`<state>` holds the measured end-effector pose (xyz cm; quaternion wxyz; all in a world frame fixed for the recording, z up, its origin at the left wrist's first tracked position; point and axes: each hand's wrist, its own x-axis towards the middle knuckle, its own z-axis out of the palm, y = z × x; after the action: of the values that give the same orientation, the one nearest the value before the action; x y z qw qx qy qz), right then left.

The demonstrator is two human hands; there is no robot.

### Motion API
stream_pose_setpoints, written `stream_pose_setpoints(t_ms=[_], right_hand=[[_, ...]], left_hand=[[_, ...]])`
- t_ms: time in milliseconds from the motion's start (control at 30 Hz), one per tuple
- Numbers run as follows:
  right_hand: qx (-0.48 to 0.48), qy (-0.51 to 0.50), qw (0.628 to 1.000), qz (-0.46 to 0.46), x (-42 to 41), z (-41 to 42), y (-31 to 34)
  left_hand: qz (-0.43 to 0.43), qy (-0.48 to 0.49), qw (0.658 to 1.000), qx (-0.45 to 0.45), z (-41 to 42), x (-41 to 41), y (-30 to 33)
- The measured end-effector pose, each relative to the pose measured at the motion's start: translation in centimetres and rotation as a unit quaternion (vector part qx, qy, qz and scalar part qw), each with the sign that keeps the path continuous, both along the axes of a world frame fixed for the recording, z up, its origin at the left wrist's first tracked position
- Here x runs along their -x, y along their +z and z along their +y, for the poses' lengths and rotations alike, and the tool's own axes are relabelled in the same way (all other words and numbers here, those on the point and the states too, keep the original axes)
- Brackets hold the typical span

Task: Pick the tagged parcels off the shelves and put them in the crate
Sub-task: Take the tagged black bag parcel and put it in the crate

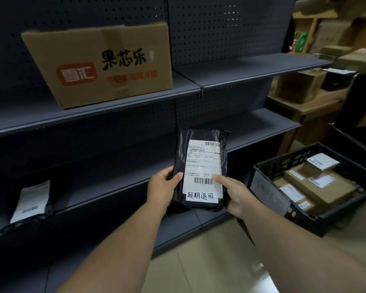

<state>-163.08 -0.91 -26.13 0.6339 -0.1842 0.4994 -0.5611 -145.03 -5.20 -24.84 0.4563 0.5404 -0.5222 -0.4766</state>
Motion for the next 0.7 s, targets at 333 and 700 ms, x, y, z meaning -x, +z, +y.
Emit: stream_pose_setpoints(t_ms=[333, 700], right_hand=[[-0.012, -0.108, 0.993, 0.036, 8.7, -2.1, -0.6], [-0.043, -0.215, 0.975, 0.04, 23.5, -4.6, -0.3]], left_hand=[[-0.209, -0.087, 0.972, 0.064, -4.5, 8.9, 0.6], [-0.567, -0.124, 0.743, 0.334, -12.4, 24.3, 2.6]])
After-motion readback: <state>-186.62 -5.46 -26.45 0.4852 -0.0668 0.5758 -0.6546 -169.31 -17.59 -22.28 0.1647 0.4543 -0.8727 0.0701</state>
